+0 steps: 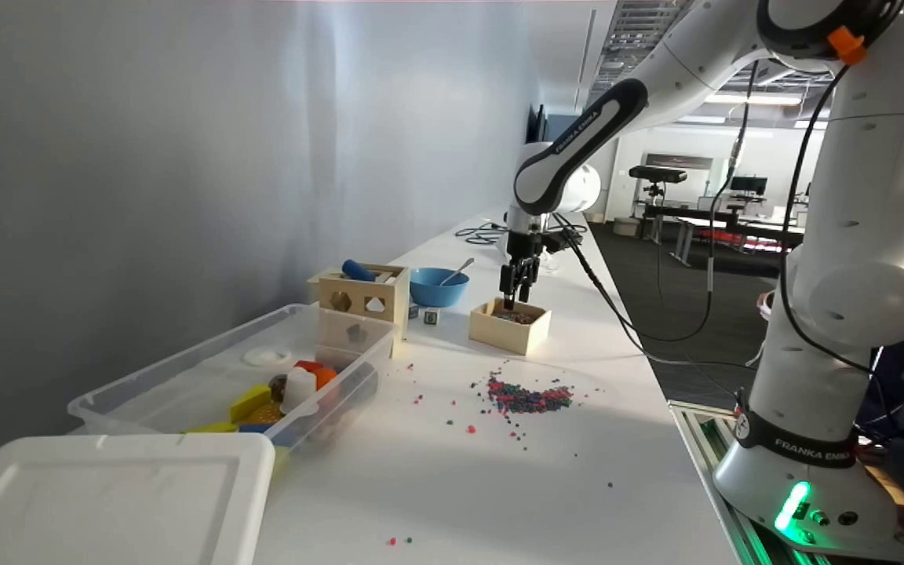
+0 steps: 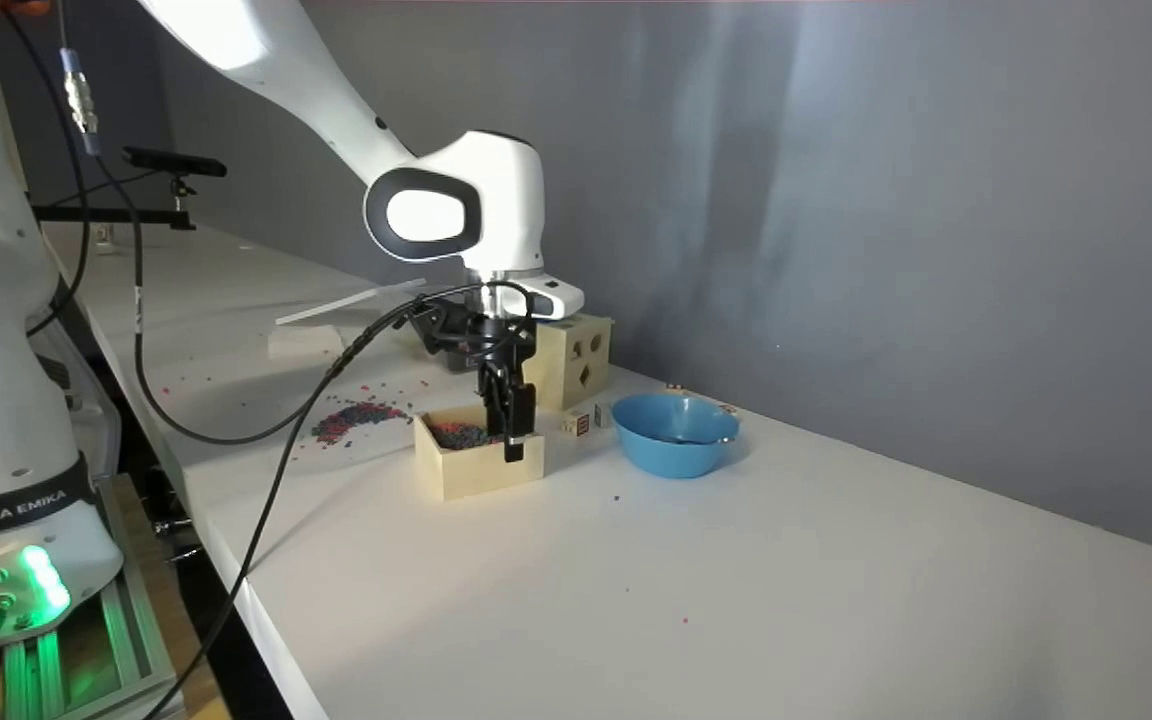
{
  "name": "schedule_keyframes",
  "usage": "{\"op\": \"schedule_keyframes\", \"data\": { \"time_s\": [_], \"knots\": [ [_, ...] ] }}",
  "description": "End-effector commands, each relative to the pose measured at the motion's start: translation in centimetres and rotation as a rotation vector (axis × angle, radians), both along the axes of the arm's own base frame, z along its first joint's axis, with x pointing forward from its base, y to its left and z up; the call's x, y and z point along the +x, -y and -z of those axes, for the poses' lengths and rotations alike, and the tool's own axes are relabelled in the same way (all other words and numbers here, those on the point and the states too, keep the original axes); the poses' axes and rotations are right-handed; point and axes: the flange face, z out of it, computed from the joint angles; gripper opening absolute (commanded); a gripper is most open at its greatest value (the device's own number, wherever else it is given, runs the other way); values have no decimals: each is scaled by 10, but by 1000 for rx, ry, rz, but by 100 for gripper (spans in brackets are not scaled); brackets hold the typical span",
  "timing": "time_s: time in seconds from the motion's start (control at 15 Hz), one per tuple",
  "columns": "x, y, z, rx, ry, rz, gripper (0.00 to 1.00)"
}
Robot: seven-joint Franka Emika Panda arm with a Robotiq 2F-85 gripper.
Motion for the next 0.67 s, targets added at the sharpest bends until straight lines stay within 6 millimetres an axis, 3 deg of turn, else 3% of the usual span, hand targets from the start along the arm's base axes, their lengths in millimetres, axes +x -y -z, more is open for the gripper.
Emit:
{"op": "schedule_keyframes", "data": {
  "time_s": [0.0, 0.07, 0.4, 0.6],
  "knots": [
    [8, 3, 7, 2, 21, 23, 52],
    [10, 5, 6, 3, 30, 28, 39],
    [15, 10, -1, 5, 64, 49, 5],
    [14, 10, 1, 5, 58, 46, 0]
  ]
}}
